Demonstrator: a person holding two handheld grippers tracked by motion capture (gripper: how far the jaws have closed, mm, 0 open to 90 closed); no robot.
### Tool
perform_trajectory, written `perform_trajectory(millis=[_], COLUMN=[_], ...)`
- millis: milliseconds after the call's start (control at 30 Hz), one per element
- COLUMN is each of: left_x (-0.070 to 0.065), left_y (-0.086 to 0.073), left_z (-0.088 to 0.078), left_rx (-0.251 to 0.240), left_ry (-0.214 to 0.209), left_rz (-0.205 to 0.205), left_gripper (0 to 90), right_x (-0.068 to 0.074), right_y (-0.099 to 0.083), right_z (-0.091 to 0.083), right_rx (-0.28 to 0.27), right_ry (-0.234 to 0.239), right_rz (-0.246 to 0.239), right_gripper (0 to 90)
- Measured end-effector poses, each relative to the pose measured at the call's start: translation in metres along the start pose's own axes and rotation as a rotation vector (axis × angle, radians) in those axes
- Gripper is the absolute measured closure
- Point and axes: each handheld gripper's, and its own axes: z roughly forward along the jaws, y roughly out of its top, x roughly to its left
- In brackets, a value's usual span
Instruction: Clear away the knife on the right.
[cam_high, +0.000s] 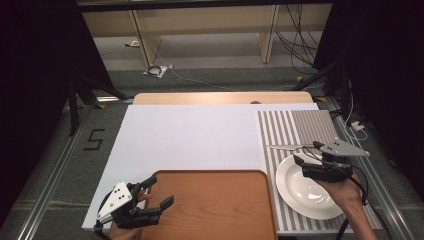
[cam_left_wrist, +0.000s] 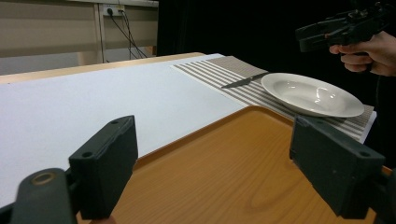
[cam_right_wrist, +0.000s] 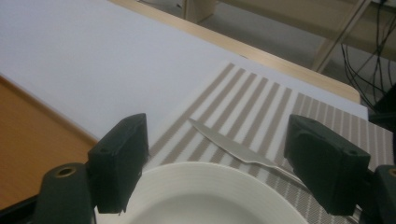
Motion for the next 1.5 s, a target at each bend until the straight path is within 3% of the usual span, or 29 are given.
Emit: perform_trajectory(millis=[100, 267, 333, 367, 400, 700, 767, 800, 1033, 1067, 1267, 1367, 1500], left_x=[0.0, 0.0, 0.001, 0.001, 0.001, 0.001, 0.001, 0.001, 0.001, 0.001, 0.001, 0.001, 0.001], left_y=[0.0, 0.0, 0.0, 0.0, 0.0, -0.001, -0.001, 0.0, -0.001, -0.001, -0.001, -0.001, -0.001], left_z=[0.001, 0.0, 0.0, 0.0, 0.0, 0.0, 0.0, 0.001, 0.0, 0.0, 0.001, 0.002, 0.001], left_rx=[0.003, 0.0, 0.0, -0.002, -0.002, 0.002, 0.002, 0.002, 0.001, 0.001, 0.007, 0.007, 0.006], left_ry=[0.001, 0.002, 0.003, 0.002, 0.002, 0.002, 0.002, 0.001, 0.001, 0.001, -0.004, -0.005, -0.004], left_rz=[0.0, -0.003, -0.001, -0.004, -0.005, -0.003, -0.003, -0.003, -0.003, -0.003, -0.003, -0.003, -0.003], left_gripper=[15.3, 15.4, 15.4, 15.3, 15.3, 15.3, 15.3, 15.3, 15.3, 15.3, 15.3, 15.3, 15.3], right_x=[-0.01, -0.032, -0.035, -0.04, -0.042, -0.062, -0.069, -0.069, -0.085, -0.089, -0.1, -0.103, -0.103], right_y=[0.004, 0.015, 0.016, 0.02, 0.021, 0.029, 0.029, 0.029, 0.028, 0.028, 0.027, 0.027, 0.026], right_z=[0.004, 0.021, 0.025, 0.033, 0.036, 0.06, 0.073, 0.073, 0.101, 0.108, 0.118, 0.124, 0.127], right_rx=[0.037, 0.169, 0.186, 0.242, 0.261, 0.387, 0.461, 0.461, 0.621, 0.663, 0.713, 0.774, 0.788], right_ry=[-0.005, -0.014, -0.018, -0.015, -0.015, -0.014, -0.004, -0.004, -0.004, -0.009, 0.012, 0.018, 0.019], right_rz=[-0.006, 0.012, 0.009, 0.005, -0.001, -0.018, -0.035, -0.035, -0.04, -0.039, -0.06, -0.07, -0.08], right_gripper=[23.7, 25.8, 25.9, 25.9, 25.7, 27.0, 27.0, 27.0, 28.6, 28.6, 29.8, 30.4, 31.3])
